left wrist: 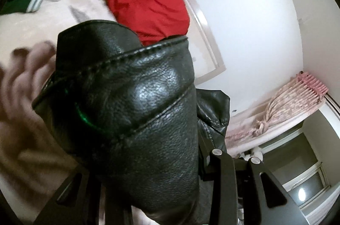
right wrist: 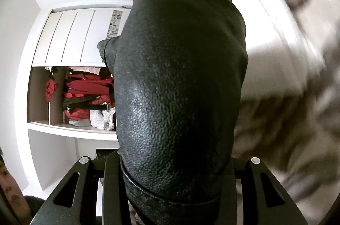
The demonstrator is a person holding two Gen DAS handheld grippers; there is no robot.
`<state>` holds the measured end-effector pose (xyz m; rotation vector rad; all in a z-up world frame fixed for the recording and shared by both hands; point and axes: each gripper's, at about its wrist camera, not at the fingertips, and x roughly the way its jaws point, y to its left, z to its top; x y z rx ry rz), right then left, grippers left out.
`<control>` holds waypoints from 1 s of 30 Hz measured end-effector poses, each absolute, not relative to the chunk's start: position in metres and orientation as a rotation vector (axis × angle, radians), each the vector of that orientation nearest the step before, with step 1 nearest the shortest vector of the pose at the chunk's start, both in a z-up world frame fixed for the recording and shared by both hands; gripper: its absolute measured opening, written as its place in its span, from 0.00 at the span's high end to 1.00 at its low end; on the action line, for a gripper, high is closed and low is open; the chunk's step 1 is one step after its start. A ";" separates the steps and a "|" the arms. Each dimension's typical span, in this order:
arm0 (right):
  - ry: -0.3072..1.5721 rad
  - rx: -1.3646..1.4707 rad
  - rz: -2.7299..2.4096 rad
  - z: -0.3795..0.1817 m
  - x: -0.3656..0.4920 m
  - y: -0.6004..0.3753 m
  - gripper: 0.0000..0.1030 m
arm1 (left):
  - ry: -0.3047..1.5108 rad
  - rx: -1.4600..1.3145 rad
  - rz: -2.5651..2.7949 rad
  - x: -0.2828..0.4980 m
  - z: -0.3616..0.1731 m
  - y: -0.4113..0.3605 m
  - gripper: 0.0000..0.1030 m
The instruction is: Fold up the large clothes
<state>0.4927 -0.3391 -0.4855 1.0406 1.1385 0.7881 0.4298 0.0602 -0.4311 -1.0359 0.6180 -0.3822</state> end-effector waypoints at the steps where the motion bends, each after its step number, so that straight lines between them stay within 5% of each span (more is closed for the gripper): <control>1: 1.132 1.034 0.796 -0.488 0.511 -0.342 0.61 | 0.610 -1.034 -0.386 0.441 -0.434 0.059 0.70; 14: 1.301 0.988 0.778 -0.646 0.676 -0.351 0.58 | 0.754 -0.961 -0.343 0.531 -0.593 0.029 0.68; 22: 1.352 0.863 0.544 -0.639 0.658 -0.373 0.29 | 0.900 -0.896 -0.380 0.541 -0.572 0.027 0.62; 25: 1.335 0.703 0.429 -0.611 0.648 -0.369 0.25 | 0.938 -0.841 -0.340 0.536 -0.554 0.023 0.17; 26: 1.330 0.653 0.395 -0.603 0.645 -0.367 0.24 | 0.936 -0.814 -0.326 0.532 -0.548 0.023 0.10; 30: 1.293 0.345 0.157 -0.561 0.621 -0.343 0.18 | 0.966 -0.630 -0.254 0.520 -0.529 0.016 0.09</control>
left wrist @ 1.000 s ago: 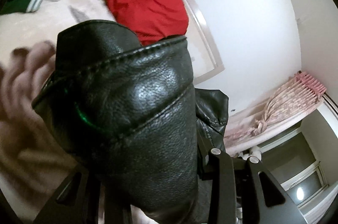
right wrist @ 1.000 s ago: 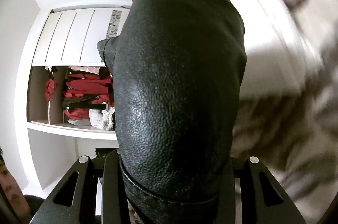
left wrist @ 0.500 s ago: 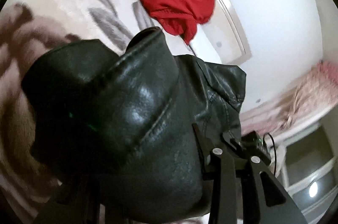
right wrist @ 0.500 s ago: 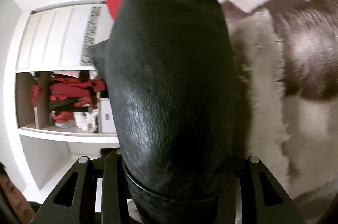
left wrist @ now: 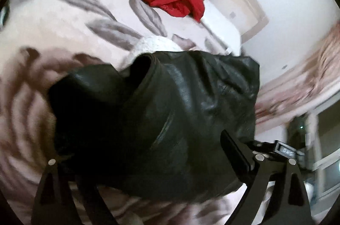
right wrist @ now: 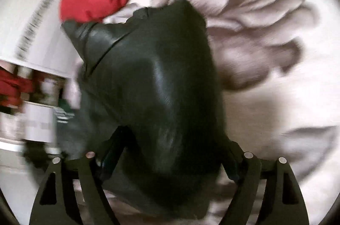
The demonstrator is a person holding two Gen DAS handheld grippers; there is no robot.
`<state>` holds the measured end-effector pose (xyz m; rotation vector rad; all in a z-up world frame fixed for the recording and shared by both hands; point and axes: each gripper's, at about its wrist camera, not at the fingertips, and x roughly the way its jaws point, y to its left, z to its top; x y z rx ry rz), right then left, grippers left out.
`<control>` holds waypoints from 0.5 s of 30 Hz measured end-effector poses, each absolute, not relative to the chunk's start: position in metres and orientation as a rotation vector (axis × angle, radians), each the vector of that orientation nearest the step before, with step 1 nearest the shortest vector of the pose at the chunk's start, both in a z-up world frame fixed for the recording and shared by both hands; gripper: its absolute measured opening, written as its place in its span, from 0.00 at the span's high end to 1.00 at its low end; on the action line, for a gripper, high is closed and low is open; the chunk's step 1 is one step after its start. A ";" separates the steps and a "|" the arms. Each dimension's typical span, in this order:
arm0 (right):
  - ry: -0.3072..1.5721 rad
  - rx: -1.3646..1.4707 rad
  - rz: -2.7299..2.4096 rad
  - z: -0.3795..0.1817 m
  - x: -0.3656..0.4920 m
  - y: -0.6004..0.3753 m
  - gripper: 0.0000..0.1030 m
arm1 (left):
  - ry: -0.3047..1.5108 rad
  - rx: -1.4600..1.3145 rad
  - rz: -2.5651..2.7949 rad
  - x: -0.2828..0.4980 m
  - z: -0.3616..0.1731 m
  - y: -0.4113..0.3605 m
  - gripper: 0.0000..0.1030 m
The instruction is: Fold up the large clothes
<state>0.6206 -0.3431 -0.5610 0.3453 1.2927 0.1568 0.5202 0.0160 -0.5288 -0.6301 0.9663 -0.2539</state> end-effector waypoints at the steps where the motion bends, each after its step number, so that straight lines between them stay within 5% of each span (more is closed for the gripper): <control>1: 1.274 0.283 0.105 -0.554 0.614 -0.339 0.18 | 0.976 -0.584 -0.235 0.516 -0.525 0.014 0.09; 4: 1.257 0.173 0.030 -0.539 0.590 -0.312 0.16 | 0.987 -0.462 -0.182 0.506 -0.517 0.009 0.02; 15: 1.228 0.055 -0.170 -0.488 0.507 -0.271 0.14 | 1.040 -0.089 -0.106 0.493 -0.457 -0.013 0.01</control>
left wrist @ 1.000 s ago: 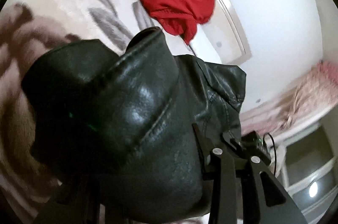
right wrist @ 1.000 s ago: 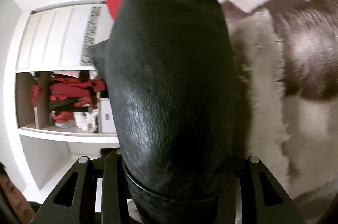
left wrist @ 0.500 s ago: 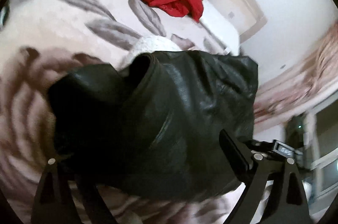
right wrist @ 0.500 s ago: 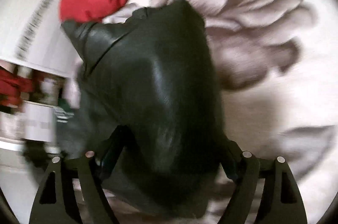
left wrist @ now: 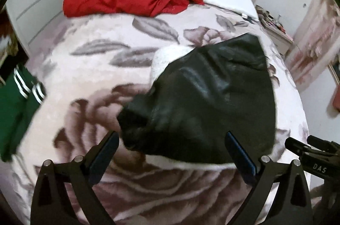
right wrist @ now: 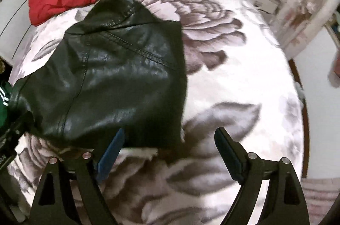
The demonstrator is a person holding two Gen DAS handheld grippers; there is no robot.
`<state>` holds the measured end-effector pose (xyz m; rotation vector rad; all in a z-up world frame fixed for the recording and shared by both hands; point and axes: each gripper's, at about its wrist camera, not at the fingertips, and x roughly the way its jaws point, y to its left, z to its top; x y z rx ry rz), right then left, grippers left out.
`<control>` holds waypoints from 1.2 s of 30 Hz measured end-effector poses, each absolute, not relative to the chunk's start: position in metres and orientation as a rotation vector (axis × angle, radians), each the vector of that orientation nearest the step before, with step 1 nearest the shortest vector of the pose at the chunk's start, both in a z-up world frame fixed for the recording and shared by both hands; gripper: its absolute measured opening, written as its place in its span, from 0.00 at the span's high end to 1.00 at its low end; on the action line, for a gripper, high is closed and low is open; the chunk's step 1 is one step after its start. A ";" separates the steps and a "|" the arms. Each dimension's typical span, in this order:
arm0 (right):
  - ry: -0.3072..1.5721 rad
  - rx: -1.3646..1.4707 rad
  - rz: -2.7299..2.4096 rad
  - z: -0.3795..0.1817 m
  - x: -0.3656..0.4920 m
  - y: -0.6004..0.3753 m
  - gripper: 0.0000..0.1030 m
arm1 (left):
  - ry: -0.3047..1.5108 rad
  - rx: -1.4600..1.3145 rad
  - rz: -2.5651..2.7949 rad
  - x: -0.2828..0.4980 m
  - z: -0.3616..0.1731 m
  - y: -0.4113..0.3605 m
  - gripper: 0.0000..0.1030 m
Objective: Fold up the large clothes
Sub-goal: 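Open both grippers and pull them back from the folded jacket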
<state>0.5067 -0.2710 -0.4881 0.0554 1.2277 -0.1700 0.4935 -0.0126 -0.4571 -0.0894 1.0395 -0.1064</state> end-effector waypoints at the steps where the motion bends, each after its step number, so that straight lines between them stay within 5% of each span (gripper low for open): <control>1: 1.226 0.062 -0.178 -0.478 0.499 -0.271 0.14 | 1.044 -0.063 -0.102 0.485 -0.440 -0.014 0.01; 21: 0.934 0.050 -0.248 -0.138 0.251 -0.224 0.14 | 0.923 0.006 -0.091 0.296 -0.168 -0.023 0.01; 36: 0.762 0.000 -0.216 0.006 0.112 -0.208 0.10 | 0.819 0.004 -0.067 0.197 -0.083 -0.032 0.01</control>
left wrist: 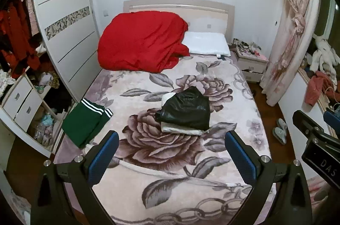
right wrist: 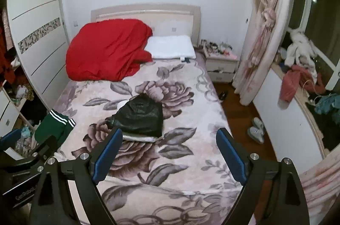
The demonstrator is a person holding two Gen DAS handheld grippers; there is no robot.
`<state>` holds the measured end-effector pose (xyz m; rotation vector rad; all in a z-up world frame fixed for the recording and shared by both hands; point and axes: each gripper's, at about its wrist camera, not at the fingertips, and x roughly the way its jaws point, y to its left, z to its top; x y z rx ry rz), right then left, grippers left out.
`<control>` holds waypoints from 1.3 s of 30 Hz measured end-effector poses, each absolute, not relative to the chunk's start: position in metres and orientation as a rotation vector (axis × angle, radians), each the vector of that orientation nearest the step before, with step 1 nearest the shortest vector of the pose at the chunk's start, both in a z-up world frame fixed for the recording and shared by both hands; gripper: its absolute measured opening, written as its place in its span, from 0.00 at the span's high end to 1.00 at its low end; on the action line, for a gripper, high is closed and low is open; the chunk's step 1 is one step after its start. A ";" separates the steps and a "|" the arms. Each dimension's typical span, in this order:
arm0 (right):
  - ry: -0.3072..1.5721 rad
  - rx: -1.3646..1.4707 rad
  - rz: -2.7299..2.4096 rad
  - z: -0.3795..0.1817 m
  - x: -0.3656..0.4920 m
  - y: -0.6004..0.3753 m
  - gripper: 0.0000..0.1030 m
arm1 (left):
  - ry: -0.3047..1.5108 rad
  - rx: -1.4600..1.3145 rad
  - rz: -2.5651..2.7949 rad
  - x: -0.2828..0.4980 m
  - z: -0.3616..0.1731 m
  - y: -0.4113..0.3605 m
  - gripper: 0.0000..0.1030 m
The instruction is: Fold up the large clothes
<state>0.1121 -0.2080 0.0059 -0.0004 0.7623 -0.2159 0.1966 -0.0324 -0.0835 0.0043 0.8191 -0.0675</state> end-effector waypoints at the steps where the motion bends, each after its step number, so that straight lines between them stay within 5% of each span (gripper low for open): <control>1: 0.755 0.001 -0.216 0.011 0.105 -0.209 0.10 | 0.812 0.006 -0.065 0.193 -0.081 -0.033 0.01; 39: 0.663 -0.005 -0.199 0.062 0.062 -0.219 0.05 | 0.685 0.018 0.012 0.144 -0.051 -0.035 0.00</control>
